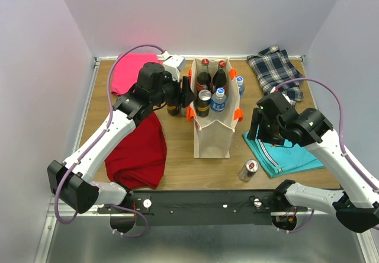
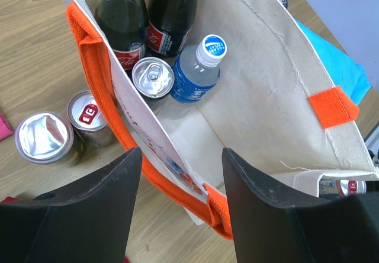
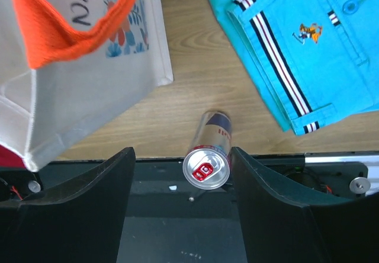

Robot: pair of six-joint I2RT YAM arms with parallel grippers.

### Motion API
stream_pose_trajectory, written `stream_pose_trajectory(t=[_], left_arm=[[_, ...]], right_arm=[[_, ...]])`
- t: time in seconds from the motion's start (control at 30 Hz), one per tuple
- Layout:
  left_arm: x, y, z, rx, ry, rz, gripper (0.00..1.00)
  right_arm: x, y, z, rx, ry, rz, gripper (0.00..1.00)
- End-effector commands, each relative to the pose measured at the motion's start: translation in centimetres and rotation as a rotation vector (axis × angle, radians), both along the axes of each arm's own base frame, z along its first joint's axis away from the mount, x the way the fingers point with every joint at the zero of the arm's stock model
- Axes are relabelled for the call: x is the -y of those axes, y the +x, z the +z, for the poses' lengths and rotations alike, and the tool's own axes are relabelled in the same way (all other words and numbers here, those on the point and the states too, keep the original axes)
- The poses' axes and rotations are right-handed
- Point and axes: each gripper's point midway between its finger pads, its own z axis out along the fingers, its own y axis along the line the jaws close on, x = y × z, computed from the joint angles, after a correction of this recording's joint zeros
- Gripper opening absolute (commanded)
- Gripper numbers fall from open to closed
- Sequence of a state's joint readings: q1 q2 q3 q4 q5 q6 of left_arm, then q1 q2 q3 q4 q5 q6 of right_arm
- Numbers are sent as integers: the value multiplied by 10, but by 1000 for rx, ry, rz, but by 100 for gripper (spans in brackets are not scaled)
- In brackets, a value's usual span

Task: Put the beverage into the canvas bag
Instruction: Pick up the drink from the center of the board.

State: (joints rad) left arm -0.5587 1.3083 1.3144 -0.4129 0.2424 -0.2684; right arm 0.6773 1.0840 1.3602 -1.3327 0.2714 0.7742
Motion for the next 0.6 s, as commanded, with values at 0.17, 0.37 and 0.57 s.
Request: stream_pose_trajectory(t=[0.17, 0.37, 0.57], left_arm=[[5, -25, 31, 46, 12, -60, 65], [23, -61, 44, 60, 57, -130, 66], [51, -111, 42, 70, 134, -263, 66]], right_arm=[[10, -4, -17, -25, 2, -171, 73], [22, 12, -27, 11, -42, -362, 74], [24, 34, -31, 68, -64, -454, 74]])
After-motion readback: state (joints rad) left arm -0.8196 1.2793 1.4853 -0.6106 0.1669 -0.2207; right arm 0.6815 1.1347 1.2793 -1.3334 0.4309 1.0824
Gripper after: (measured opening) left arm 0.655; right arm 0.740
